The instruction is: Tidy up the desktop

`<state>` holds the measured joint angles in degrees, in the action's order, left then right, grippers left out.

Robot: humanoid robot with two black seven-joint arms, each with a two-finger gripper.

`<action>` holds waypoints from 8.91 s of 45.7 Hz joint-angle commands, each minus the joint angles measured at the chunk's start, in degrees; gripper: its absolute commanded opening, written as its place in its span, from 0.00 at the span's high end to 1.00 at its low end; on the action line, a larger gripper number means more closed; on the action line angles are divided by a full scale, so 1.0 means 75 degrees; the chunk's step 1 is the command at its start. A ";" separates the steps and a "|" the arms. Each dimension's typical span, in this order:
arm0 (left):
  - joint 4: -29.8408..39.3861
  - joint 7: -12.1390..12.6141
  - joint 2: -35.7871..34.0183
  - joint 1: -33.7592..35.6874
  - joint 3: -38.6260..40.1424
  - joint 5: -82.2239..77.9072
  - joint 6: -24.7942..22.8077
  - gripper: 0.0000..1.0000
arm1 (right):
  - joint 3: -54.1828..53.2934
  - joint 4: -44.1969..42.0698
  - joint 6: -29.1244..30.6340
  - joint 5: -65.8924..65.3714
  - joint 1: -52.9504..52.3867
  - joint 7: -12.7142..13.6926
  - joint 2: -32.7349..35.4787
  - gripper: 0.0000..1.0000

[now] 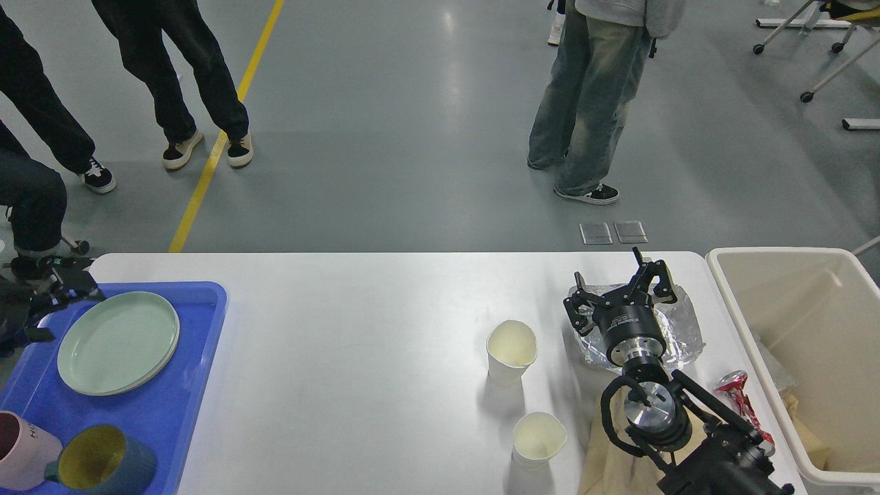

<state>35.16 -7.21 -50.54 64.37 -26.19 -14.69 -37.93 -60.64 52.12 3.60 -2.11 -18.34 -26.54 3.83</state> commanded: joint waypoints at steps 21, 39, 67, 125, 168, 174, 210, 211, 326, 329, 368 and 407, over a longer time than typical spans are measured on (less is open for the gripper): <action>-0.0012 -0.1393 0.0410 -0.1703 0.4545 0.1361 -0.0674 0.03 | 0.0000 0.0000 0.0000 0.0000 0.0008 0.0000 0.0005 0.00; -0.0094 -0.1734 0.0773 -0.4200 0.8812 0.2650 -0.0662 0.03 | 0.0000 -0.0012 0.0000 0.0000 0.0008 0.0000 0.0005 0.00; -0.0515 -0.2155 0.1453 -0.4505 0.9526 0.2779 -0.0580 0.03 | 0.0000 0.0012 0.0000 0.0000 0.0020 0.0000 -0.0007 0.00; -0.1910 -0.2132 0.6094 -0.3427 1.0441 0.2592 0.0557 0.03 | 0.0000 -0.0012 0.0000 0.0000 -0.0004 0.0000 0.0005 0.00; -0.1945 -0.2261 0.6129 -0.3450 1.0559 0.2357 0.0592 0.03 | -0.0164 -0.0035 -0.0152 0.0000 -0.0039 0.0012 -0.0100 0.00; -0.1945 -0.2261 0.6129 -0.3450 1.0559 0.2357 0.0592 0.03 | -0.0176 -0.0035 -0.0199 0.0012 -0.0086 0.0094 -0.0112 0.00; -0.1934 -0.2261 0.6129 -0.3450 1.0547 0.2357 0.0580 0.03 | 0.4553 -0.1816 -0.0094 0.0141 -0.5814 0.0094 0.3742 0.00; -0.1934 -0.2261 0.6129 -0.3450 1.0558 0.2357 0.0580 0.03 | 0.5104 -0.1805 -0.0082 0.0141 -0.6095 0.0094 0.3894 0.00; -0.1934 -0.2261 0.6129 -0.3450 1.0559 0.2357 0.0557 0.03 | 1.9734 0.6384 0.2626 0.1839 -1.2989 0.1617 0.2349 0.00; -0.1934 -0.2261 0.6129 -0.3450 1.0559 0.2357 0.0557 0.03 | 1.9699 0.6384 0.2193 0.2178 -1.2556 0.1617 0.2326 0.00; -0.1934 -0.2261 0.6129 -0.3450 1.0559 0.2357 0.0545 0.03 | 1.8457 0.6384 -0.1148 0.3270 -1.0094 0.1535 0.0345 0.00; -0.1934 -0.2261 0.6129 -0.3450 1.0559 0.2357 0.0545 0.03 | 1.8223 0.6384 -0.3281 0.3293 -0.8957 0.1488 -0.0300 1.00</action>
<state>20.65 -24.17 -4.57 38.48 53.00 2.99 -33.84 76.03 100.00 -20.97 22.59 -85.19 -15.23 1.48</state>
